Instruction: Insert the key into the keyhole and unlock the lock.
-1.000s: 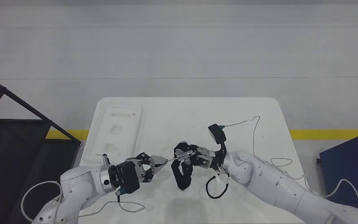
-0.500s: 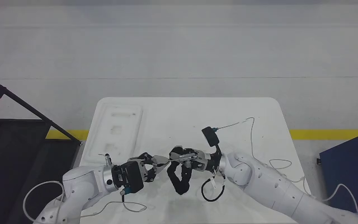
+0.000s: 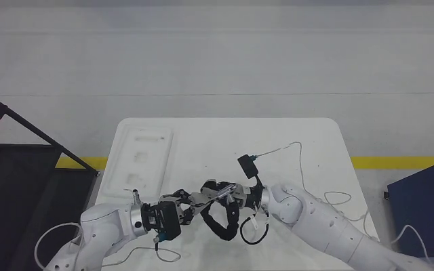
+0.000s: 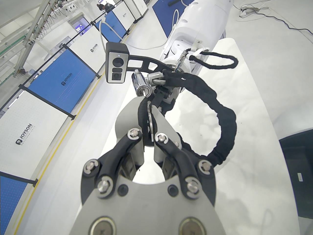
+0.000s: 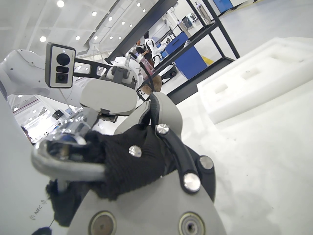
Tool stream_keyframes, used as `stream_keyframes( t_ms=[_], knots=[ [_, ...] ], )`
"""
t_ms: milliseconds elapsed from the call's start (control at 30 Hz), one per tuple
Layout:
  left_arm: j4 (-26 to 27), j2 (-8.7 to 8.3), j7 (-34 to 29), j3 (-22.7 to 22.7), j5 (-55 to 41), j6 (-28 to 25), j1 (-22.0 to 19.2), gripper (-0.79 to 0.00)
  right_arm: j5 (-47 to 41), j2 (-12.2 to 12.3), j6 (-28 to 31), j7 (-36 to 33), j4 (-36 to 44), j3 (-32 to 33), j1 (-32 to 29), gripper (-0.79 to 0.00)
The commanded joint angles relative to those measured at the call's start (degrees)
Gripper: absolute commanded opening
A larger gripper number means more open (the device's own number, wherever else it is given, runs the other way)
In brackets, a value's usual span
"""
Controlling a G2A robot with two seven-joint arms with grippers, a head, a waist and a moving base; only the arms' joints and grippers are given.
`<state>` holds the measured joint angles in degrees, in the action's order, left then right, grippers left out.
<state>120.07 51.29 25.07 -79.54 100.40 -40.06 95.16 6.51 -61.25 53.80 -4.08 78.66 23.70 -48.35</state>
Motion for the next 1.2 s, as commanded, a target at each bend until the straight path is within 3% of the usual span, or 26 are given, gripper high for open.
stream_keyframes(
  t_ms=[0,600,900,1167],
  knots=[
    [0.2,0.0,-0.2,0.1,-0.1,0.0,-0.1,-0.785,-0.1,-0.3,0.0,-0.8,-0.2,0.2,-0.3,-0.785],
    [0.8,0.36,-5.4,1.9,-3.2,1.5,-0.5,-0.785,-0.7,-2.6,0.0,-5.1,-2.1,3.8,-2.2,-0.785],
    [1.2,0.6,-9.9,2.3,-1.3,5.6,-0.4,-0.785,3.7,-2.6,-6.2,-4.5,-3.0,7.8,-4.1,-0.785],
    [1.6,0.75,-12.0,3.2,0.8,7.3,0.1,-0.785,4.1,-2.4,-7.5,-4.8,-2.5,10.9,-6.1,-0.785]
  ],
)
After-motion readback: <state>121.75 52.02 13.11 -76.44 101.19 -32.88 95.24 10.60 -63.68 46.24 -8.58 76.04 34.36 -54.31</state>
